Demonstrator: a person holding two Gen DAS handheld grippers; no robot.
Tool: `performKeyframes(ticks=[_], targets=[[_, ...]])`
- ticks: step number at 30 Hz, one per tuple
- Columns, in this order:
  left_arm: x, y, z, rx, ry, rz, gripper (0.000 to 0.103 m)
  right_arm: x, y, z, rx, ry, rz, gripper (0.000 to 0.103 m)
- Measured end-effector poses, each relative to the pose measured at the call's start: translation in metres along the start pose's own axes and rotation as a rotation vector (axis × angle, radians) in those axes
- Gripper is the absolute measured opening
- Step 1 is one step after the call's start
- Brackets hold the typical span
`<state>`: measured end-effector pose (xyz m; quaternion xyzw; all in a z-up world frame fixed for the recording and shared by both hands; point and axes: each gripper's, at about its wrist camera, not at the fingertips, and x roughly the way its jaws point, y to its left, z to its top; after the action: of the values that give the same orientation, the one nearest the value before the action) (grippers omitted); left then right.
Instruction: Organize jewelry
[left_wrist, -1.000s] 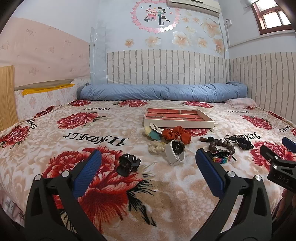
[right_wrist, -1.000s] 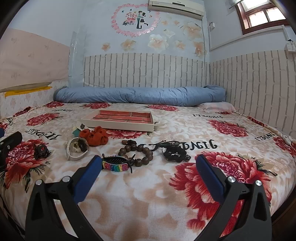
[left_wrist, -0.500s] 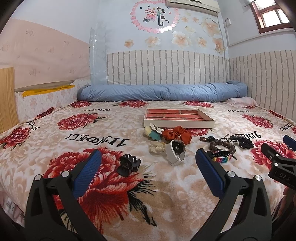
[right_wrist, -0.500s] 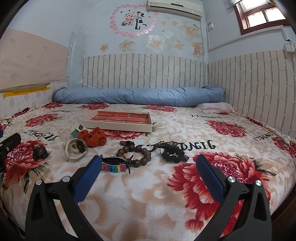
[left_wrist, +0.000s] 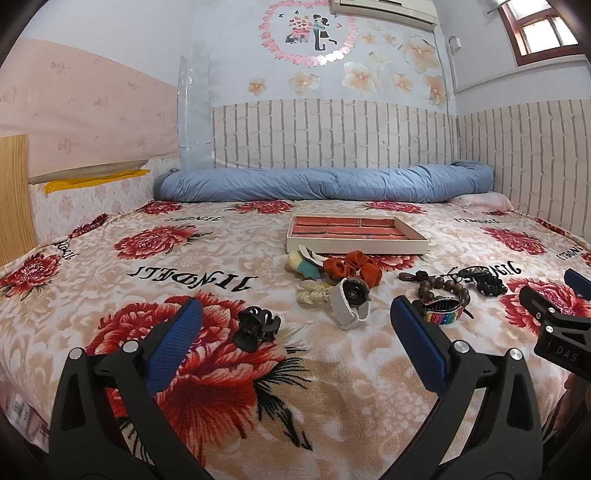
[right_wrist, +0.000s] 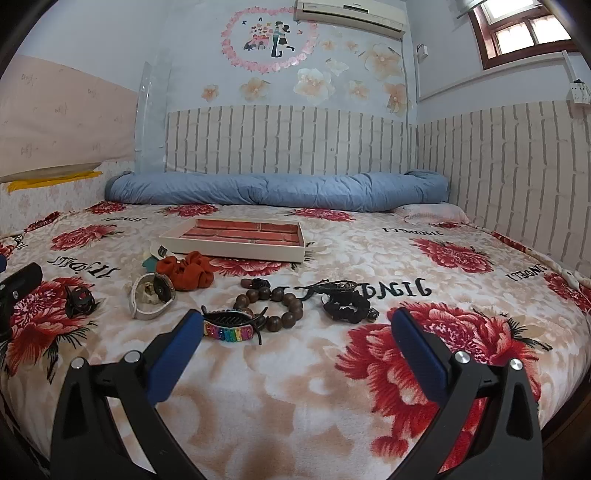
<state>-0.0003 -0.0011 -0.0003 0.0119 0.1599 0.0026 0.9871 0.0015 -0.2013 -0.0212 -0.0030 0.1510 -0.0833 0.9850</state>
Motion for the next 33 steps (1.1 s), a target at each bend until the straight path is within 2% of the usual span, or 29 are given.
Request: performKeyframes(ticks=[33], targets=[[0.0033, 0.002, -0.0018, 0.006, 0.009, 0.004, 0.098, 0.0007, -0.0048, 0.0011, -0.001, 0.0, -0.009, 0.099]])
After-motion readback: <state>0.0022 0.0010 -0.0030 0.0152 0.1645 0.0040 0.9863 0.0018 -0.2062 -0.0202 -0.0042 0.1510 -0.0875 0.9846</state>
